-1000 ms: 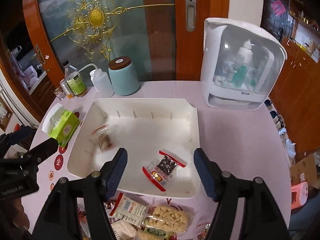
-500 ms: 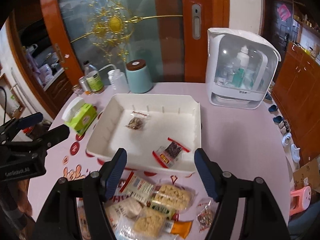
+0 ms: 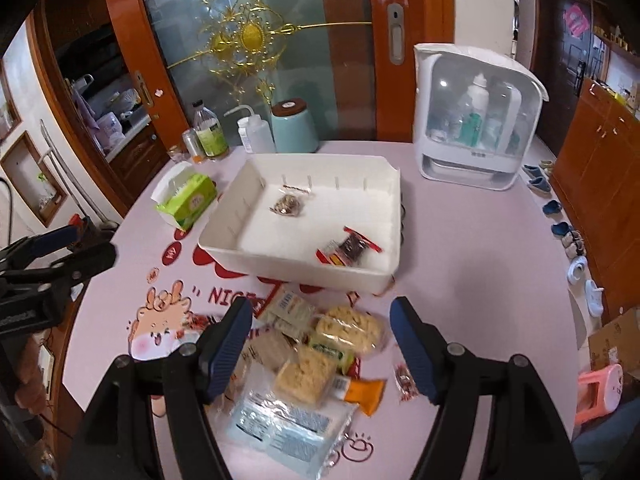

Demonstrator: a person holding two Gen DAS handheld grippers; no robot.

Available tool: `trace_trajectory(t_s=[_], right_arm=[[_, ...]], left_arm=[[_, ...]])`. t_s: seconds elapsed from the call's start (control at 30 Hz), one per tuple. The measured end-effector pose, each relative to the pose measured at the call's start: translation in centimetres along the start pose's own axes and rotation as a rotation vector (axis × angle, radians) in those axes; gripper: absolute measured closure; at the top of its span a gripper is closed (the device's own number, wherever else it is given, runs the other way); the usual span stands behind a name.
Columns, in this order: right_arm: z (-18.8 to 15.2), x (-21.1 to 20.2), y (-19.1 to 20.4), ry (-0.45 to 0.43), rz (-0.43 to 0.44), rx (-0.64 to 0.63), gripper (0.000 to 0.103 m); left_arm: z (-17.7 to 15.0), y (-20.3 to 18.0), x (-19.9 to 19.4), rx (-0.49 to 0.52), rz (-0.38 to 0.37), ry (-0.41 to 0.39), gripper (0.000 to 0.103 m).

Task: Organize snacks
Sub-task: 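Grasp the orange cookie pack with left tool while right grasps bread pack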

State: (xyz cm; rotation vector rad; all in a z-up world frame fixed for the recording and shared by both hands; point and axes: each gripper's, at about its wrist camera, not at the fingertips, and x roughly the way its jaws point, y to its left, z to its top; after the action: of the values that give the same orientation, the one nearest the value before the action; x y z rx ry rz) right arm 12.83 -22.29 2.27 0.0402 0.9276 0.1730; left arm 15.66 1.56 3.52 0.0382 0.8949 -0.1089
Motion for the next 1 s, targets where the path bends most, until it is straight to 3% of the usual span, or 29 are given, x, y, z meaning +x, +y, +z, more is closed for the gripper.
trace_trajectory(t_s=[0.13, 0.23, 0.33, 0.5, 0.73, 1.0], right_arm=[[-1.2, -0.1, 0.0, 0.004, -0.007, -0.012, 0.031], [-2.0, 0.4, -0.4, 0.034, 0.031, 0.002, 0.031], [-2.8, 1.1, -0.6, 0.060, 0.052, 0.009, 0.031], [-4.0, 3.0, -0.7, 0.115, 0.062, 0.026, 0.031], [-5.9, 7.4, -1.0, 0.226, 0.086, 0.088, 0.031], [-7.0, 13.1, -0.5, 0.358, 0.077, 0.161, 0.031]], left_arm=[[-1.8, 0.5, -0.6, -0.011, -0.005, 0.018, 0.005], [-3.5, 0.6, -0.6, 0.000, 0.062, 0.024, 0.005], [-5.1, 0.9, 0.6, 0.000, 0.084, 0.071, 0.005], [-8.5, 2.2, 3.8, -0.068, 0.037, 0.178, 0.005], [-12.9, 3.2, 9.2, -0.163, 0.037, 0.307, 0.005], [-15.9, 3.4, 14.0, -0.234, 0.041, 0.406, 0.005]])
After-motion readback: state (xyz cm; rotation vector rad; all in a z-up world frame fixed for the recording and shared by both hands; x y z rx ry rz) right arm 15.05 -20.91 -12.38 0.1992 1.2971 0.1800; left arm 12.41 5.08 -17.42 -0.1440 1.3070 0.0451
